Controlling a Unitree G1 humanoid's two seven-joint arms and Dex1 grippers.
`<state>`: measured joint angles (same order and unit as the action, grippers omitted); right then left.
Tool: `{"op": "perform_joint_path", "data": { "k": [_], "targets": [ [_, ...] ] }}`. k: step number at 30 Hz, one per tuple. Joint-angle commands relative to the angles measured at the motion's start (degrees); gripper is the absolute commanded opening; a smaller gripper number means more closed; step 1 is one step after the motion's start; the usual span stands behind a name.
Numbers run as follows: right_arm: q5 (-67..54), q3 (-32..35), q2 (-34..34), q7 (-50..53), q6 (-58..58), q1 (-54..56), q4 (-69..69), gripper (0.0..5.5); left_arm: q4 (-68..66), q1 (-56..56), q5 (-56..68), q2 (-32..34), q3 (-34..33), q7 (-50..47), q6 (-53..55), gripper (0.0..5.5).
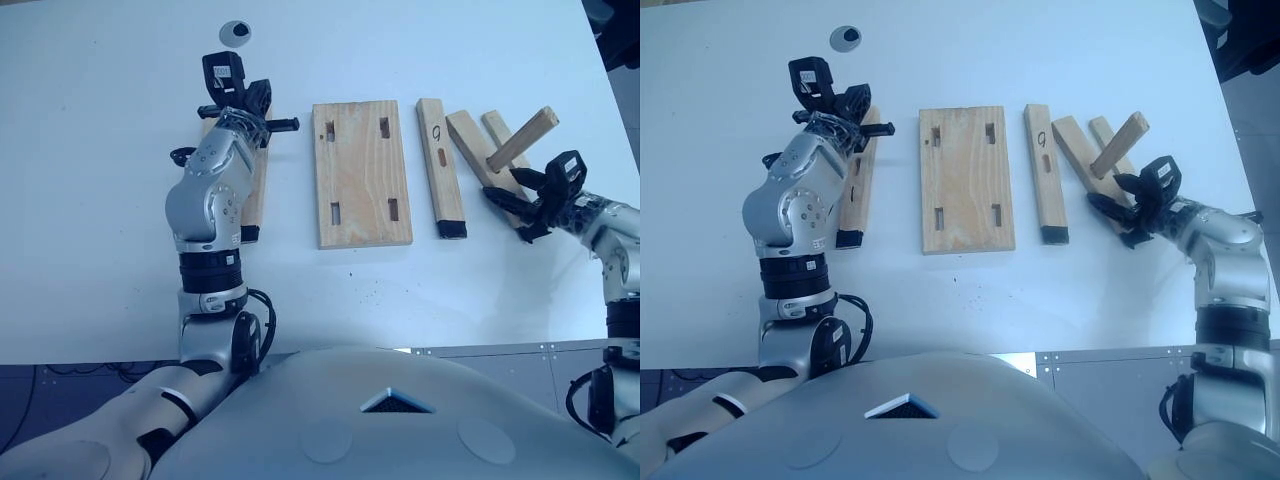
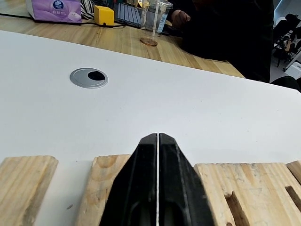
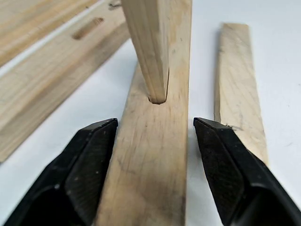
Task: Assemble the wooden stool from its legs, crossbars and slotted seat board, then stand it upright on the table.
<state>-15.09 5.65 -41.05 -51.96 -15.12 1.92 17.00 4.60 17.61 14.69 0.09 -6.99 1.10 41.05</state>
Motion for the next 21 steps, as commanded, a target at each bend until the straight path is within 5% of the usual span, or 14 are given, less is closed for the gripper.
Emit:
{"op": "perform_joint_path", "data": {
  "k": [1,7,11,15,21],
  "targets": [
    [2.86,-3.25,0.23,-0.69,-1.35,0.72,4.19,2.38,0.64,-0.79,-0.44,0.19,0.02,-0.68,0.20,0.00],
    [0.58,-0.86,0.55,0.51,-2.52,-4.41,-1.85,2.05,3.02,-2.06,0.71,0.29,-1.80,-0.39,-2.63,0.00],
    [-5.75,2.07,1.95,3.38,-10.17,6.66,-11.49,2.05,9.12,-4.42,6.61,0.94,-4.11,5.73,-6.52,0.00],
    [-12.55,-1.39,8.23,11.28,-27.77,27.09,-24.46,2.04,14.98,-3.16,19.10,3.49,-4.61,16.89,-2.81,0.64],
    [-31.54,3.77,16.15,12.89,-40.26,29.93,-32.06,2.04,17.22,4.84,44.55,10.80,-7.53,29.68,8.84,1.56]
  ]
}}
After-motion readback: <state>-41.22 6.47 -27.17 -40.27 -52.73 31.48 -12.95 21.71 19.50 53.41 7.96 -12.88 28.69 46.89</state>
